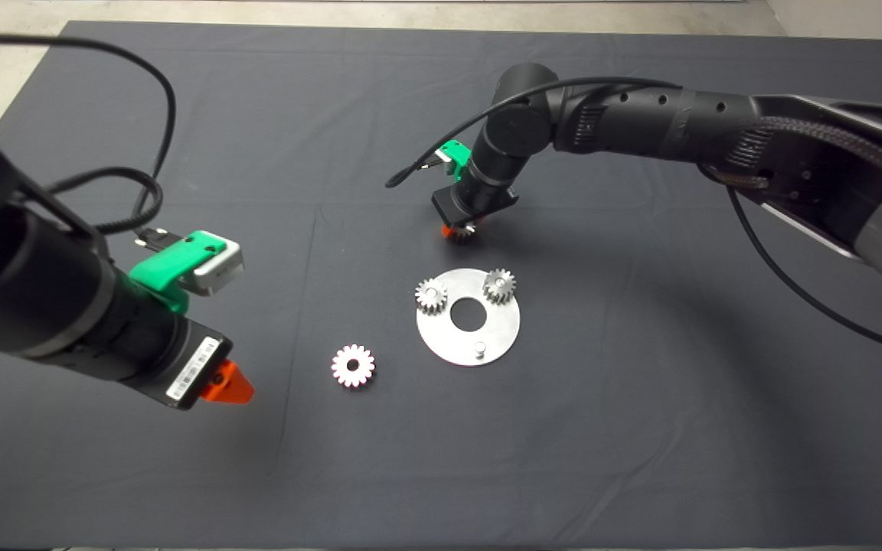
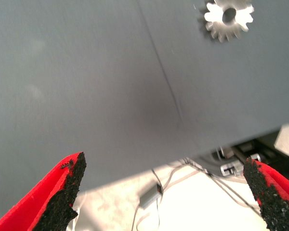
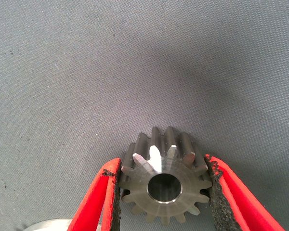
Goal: Remove an incorrectly installed larger gear and replace it with the correct smaller gear
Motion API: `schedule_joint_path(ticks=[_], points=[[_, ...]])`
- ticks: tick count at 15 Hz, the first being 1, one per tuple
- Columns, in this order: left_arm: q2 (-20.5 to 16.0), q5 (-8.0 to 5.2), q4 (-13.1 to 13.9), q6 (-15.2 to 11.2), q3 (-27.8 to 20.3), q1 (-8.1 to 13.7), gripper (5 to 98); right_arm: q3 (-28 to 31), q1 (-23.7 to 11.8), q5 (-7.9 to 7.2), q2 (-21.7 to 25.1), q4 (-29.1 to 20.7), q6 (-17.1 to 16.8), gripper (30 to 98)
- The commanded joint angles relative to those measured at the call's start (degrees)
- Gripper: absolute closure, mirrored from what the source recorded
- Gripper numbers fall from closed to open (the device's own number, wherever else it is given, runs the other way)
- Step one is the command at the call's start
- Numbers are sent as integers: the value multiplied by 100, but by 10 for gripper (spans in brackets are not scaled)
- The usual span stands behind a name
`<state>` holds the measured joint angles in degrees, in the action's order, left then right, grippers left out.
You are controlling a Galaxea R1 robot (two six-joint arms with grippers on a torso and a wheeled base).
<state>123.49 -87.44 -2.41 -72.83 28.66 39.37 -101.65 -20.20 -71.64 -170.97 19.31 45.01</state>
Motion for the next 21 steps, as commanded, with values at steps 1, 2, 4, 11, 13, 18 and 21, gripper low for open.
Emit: schedule_joint_path(ticks=[1, 2, 4, 11, 13, 18, 21], points=[[-108, -361, 663, -170, -37, 334, 204, 233, -552, -1010, -1, 180, -10, 903], [-97, -361, 663, -170, -51, 334, 202, 434, -786, -1377, 28, 178, 34, 903], [-48, -361, 672, -188, -73, 334, 153, 1196, -1149, -1737, 301, 170, 86, 903], [49, -361, 663, -276, -108, 334, 62, 2590, -1478, -1731, 846, -498, 642, 905], [145, -361, 672, -276, -143, 334, 60, 3124, -1495, -1731, 876, -498, 991, 906], [163, -361, 672, -276, -82, 334, 60, 4279, -1513, -1696, 938, -498, 1926, 906], [154, -361, 672, -276, -73, 334, 60, 4466, -1491, -1542, 938, -498, 2161, 907]])
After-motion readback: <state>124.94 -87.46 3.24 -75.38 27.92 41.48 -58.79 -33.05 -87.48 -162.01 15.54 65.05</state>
